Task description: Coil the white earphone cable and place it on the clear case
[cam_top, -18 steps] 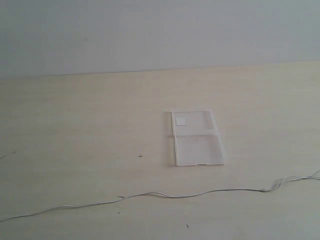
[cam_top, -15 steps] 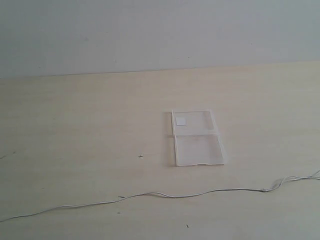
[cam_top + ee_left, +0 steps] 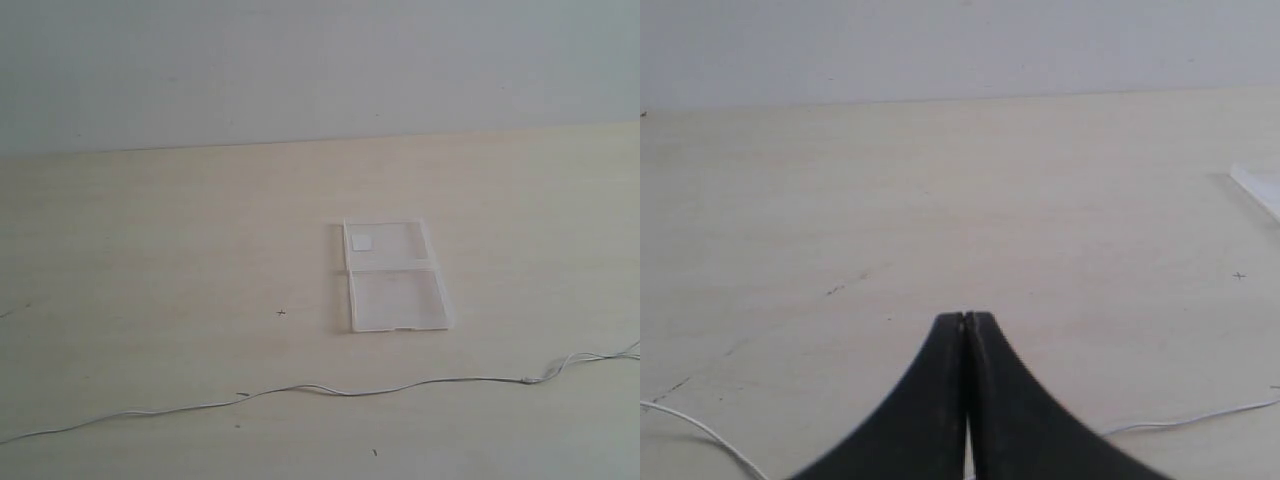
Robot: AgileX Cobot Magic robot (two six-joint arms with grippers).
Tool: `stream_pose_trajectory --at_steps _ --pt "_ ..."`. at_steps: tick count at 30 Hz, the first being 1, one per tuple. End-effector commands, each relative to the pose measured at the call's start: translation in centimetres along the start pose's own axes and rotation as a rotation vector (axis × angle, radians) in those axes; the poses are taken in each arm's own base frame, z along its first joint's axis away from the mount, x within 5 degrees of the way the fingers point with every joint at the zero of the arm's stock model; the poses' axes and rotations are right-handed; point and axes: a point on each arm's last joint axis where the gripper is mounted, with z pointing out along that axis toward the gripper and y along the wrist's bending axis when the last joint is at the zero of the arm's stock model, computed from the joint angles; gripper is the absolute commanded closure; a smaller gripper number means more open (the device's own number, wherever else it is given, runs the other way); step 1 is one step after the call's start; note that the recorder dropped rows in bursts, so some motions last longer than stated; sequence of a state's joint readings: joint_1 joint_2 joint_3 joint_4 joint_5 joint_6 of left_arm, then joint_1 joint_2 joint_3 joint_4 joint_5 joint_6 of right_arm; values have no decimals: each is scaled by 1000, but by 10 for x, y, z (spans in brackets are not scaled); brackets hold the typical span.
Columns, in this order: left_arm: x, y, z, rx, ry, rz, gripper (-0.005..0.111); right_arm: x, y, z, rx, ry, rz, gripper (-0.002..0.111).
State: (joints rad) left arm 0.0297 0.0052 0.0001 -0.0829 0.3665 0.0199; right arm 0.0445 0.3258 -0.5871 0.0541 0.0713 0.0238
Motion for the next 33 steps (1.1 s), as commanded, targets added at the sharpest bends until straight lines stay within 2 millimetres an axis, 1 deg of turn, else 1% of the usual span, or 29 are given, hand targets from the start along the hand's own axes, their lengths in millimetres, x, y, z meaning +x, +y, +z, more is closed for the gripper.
stream_pose_trajectory --at_steps 1,2,3,5,6,9,10,12,15,29,33 --pt "-1 0 0 2 -18 -8 107 -39 4 78 6 373 -60 108" --pt "-1 0 0 2 -18 -8 107 -45 4 90 6 379 -60 108" --pt "-1 0 0 2 -18 -8 107 -57 5 118 6 347 -60 108" --pt "-1 0 0 2 -18 -8 107 -69 5 151 6 276 -51 108" --pt "-1 0 0 2 -18 -8 107 -73 6 168 4 242 3 108" --pt "-1 0 0 2 -18 -8 107 -72 8 187 -11 216 137 108" --pt "-1 0 0 2 -18 -8 107 -69 8 194 -13 199 179 108" --pt "-1 0 0 2 -18 -8 107 -64 8 199 -15 213 216 108" --pt "-1 0 0 2 -18 -8 107 -60 8 203 -13 225 216 108" --pt "-1 0 0 2 -18 -8 107 -60 8 203 -13 222 208 108" --pt "-1 0 0 2 -18 -8 107 -60 7 203 -9 223 174 108"
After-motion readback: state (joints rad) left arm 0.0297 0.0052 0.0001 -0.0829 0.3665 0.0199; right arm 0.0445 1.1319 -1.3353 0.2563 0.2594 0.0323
